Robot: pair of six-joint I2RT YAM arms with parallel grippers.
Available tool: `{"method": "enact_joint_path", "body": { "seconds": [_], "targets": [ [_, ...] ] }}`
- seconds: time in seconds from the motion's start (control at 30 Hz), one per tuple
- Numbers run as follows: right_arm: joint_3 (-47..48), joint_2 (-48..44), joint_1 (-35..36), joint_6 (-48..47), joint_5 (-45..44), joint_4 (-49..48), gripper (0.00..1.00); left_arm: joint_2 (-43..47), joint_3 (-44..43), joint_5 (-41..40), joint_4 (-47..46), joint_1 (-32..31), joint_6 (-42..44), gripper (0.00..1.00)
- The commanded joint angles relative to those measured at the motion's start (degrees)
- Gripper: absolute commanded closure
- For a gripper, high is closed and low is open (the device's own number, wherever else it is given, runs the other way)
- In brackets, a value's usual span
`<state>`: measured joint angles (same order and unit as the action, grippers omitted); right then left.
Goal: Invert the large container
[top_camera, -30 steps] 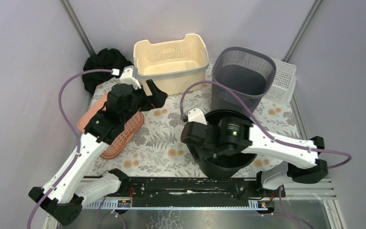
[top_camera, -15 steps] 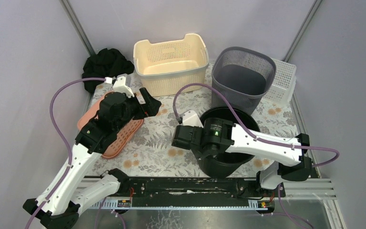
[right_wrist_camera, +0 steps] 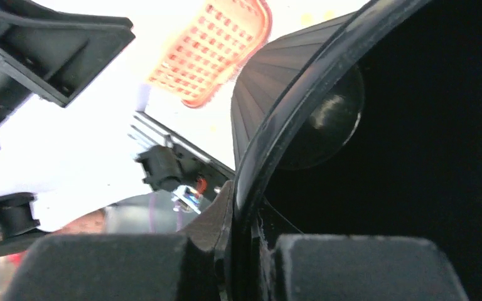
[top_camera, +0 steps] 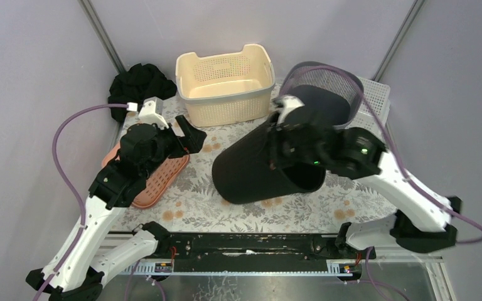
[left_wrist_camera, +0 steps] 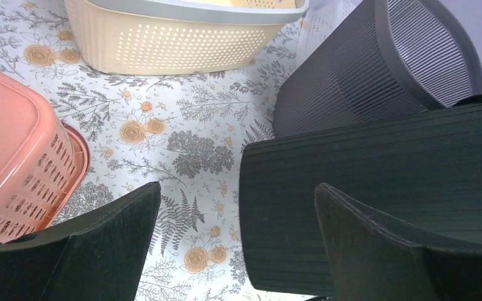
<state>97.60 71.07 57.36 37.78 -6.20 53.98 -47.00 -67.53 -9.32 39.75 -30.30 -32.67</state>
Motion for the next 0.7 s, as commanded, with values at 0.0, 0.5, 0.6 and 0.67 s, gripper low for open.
{"method": "enact_joint_path", "body": {
  "seconds": [0.0, 0.5, 0.6, 0.67],
  "targets": [
    [-12.41, -9.25, -10.84, 2.85, 19.51, -24.04, 1.00, 0.85, -1.96, -2.45, 0.92, 0.26, -0.02, 0.00],
    [-57.72, -16.91, -31.63, 47.62, 49.66, -99.30, 1.00, 2.50, -2.57, -1.65, 2.88, 0.29, -0.91, 0.00],
    [-63.77, -15.43, -31.82, 53.78, 48.47, -111.56, 1.00, 2.61, -3.42, -0.31, 3.99, 0.25, -1.07, 0.00],
    [-66.57, -14.18, -31.87, 56.26, 47.62, -117.74, 1.00, 2.94, -3.06, -0.07, 5.06, 0.15, -1.36, 0.00]
  ]
}}
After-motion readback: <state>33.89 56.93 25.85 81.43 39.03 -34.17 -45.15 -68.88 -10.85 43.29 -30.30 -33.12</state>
